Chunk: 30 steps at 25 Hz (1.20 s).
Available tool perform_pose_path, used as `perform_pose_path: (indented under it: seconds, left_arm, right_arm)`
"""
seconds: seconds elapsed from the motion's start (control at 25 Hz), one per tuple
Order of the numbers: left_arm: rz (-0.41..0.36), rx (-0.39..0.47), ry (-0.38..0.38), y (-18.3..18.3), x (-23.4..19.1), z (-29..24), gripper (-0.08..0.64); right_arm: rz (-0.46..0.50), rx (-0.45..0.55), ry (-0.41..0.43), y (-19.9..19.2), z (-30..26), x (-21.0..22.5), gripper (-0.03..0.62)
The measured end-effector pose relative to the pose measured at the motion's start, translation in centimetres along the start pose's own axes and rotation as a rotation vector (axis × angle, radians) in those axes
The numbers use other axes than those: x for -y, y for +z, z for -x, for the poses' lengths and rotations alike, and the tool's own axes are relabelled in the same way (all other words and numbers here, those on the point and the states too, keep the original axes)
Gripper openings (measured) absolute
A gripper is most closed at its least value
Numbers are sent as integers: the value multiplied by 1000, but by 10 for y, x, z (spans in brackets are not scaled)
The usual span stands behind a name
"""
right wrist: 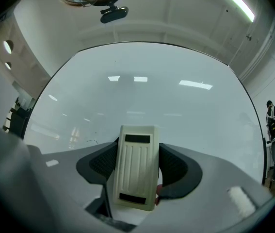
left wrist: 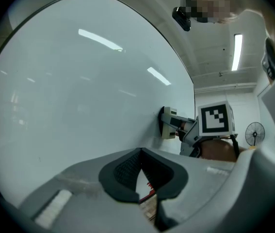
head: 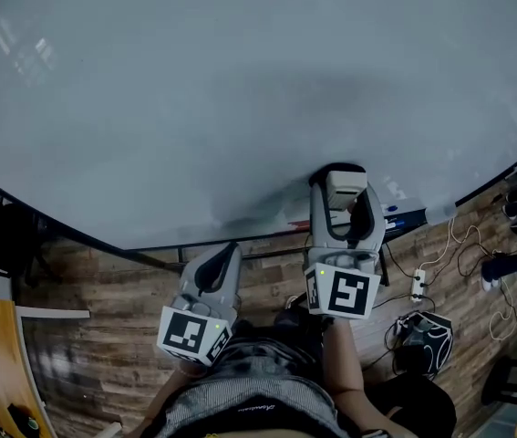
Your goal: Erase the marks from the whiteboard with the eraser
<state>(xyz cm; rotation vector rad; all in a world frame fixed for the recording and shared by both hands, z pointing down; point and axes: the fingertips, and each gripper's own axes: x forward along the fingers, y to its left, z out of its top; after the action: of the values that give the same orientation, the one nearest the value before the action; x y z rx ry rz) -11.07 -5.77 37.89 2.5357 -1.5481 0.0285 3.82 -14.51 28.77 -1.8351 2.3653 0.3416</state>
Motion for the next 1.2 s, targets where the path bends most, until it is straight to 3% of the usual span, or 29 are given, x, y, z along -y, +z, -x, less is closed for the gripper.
perform_pose_path:
  seconds: [0.48, 0.92, 1.2]
  left_arm:
    - [3, -1, 17, -3, -55, 51, -2]
    - [24, -8, 43, -9, -85, 81, -2]
    - [37, -11, 28, -14, -88, 84, -2]
  right_arm:
    - [5, 15, 55, 8, -3, -98, 268]
    - [38, 40, 158, 20, -7, -172, 268]
    - [45, 48, 159, 20, -7, -174, 270]
